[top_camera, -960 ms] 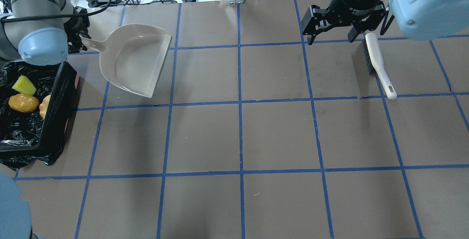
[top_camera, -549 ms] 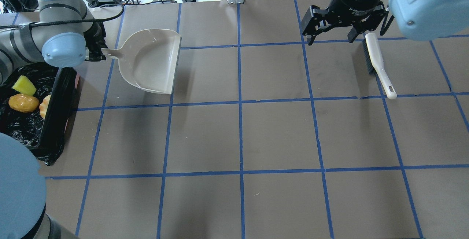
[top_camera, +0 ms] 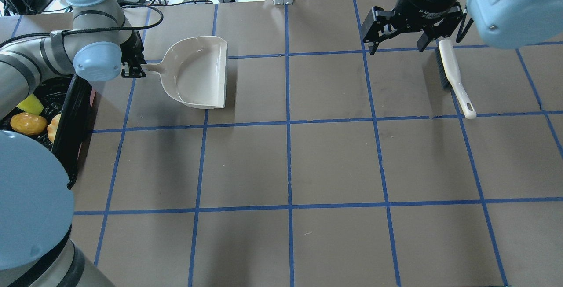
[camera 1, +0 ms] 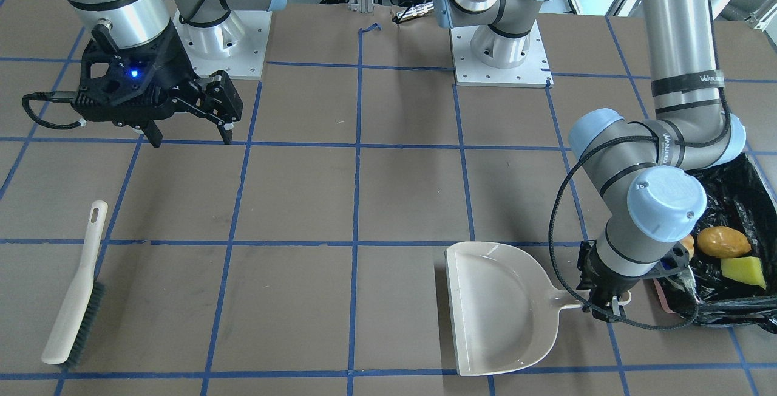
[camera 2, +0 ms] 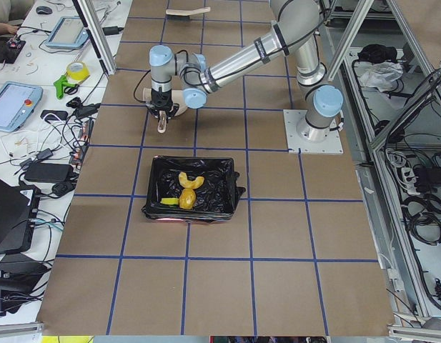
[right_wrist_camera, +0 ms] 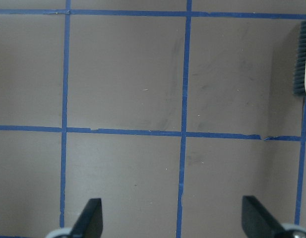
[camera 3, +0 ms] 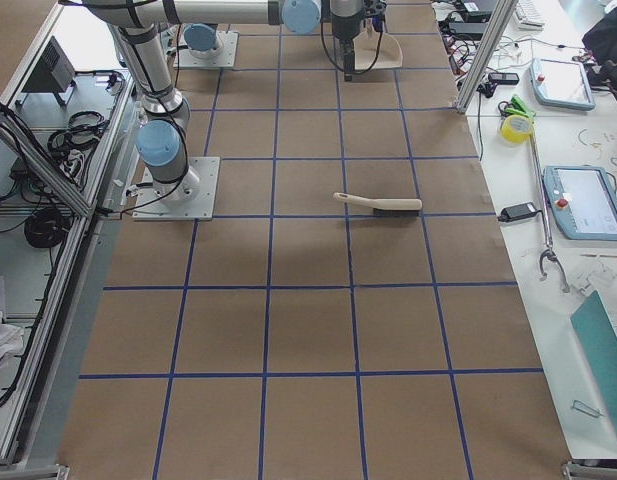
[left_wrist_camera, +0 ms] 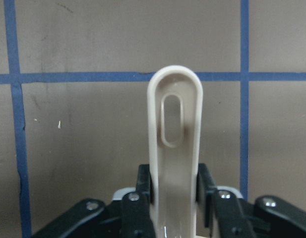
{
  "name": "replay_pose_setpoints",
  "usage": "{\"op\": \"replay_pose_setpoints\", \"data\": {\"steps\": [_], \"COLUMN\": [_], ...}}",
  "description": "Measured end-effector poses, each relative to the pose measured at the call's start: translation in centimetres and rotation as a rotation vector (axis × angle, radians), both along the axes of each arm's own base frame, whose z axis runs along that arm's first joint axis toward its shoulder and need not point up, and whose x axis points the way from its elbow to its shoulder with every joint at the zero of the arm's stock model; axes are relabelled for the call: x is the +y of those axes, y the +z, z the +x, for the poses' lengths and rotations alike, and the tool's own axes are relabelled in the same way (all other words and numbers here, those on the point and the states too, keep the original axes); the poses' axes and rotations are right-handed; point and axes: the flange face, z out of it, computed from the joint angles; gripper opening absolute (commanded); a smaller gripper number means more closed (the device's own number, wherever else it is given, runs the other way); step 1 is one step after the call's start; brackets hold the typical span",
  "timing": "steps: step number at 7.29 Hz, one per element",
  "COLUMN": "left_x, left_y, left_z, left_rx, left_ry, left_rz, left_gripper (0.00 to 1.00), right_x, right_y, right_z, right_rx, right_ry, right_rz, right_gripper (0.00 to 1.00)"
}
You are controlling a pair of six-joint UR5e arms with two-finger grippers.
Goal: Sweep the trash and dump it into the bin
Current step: 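Bring the dustpan back down onto the table with the left gripper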
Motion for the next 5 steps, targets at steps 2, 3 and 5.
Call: {"op": "replay_pose_setpoints", "data": {"steps": [2, 3, 5], "left_x": [-0.5, -0.5, -0.4], "left_y": [-1.2, -1.6, -2.0], "left_z": [-0.1, -0.1, -0.2], "left_rx": [0.001, 0.002, 0.004], "left_ry": [0.004, 0.002, -0.006], "left_rz": [0.016, 0.027, 0.047], "left_gripper": [0.00, 0.00, 0.00], "right_x": [0.0, 0.0, 0.0], "right_y": [0.0, -0.1, -0.1], "right_z": [0.0, 0.0, 0.0], "right_rx": [0.000, 0.001, 0.002], "right_ry": [0.000, 0.000, 0.000], "right_rz": [0.001, 0.001, 0.001], "right_gripper": [1.00, 1.00, 1.00]}}
